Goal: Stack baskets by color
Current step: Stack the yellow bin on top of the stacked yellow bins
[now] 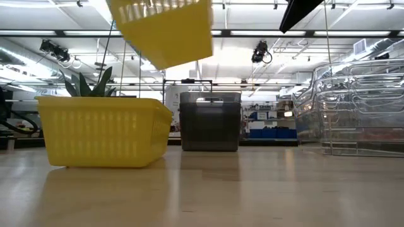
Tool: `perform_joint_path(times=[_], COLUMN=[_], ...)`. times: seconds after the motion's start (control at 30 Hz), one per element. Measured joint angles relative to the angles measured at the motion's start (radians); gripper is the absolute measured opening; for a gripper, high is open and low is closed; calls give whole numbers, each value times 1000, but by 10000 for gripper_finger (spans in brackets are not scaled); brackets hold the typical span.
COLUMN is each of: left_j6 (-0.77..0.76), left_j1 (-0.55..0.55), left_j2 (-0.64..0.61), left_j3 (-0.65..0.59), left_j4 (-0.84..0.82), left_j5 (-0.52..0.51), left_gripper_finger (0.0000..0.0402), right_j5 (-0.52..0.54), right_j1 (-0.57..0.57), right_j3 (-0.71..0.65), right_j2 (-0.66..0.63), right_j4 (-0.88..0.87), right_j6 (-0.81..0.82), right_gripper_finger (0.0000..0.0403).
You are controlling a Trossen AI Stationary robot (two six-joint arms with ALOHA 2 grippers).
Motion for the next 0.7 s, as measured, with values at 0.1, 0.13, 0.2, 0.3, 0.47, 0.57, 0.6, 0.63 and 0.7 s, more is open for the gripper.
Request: perform_joint_path(times=[0.1, 0.13, 0.2, 0.3, 0.47, 0.57, 0.6, 0.63, 0.7], left_j6=[-54, -68, -86, -125, -151, -174, -182, -185, -193], left_j1=[-15, -18, -18, -25, -35, -36, -36, -36, -36], left_j2=[0, 0, 0, 0, 0, 0, 0, 0, 0], left_j3=[-1, -1, -1, -1, -41, -77, -87, -94, -102], left_j4=[-69, -81, -110, -161, -176, -174, -173, -173, -169], left_j5=[-22, -25, -26, -27, -26, -26, -23, -22, -22], left_gripper_finger=[6, 6, 6, 6, 5, 5, 5, 5, 5], right_j5=[3, 2, 2, 3, 19, 29, 29, 29, 29], right_j1=[6, 7, 7, 6, 7, 7, 7, 7, 7], right_j3=[0, 0, 0, 0, 0, 0, 0, 0, 0], right_j2=[0, 0, 0, 0, 0, 0, 0, 0, 0], right_j4=[12, 15, 18, 17, 17, 17, 17, 17, 17], right_j6=[2, 1, 1, 1, -7, -12, -14, -15, -15], right_gripper_finger=[122, 122, 122, 122, 122, 122, 122, 122, 122])
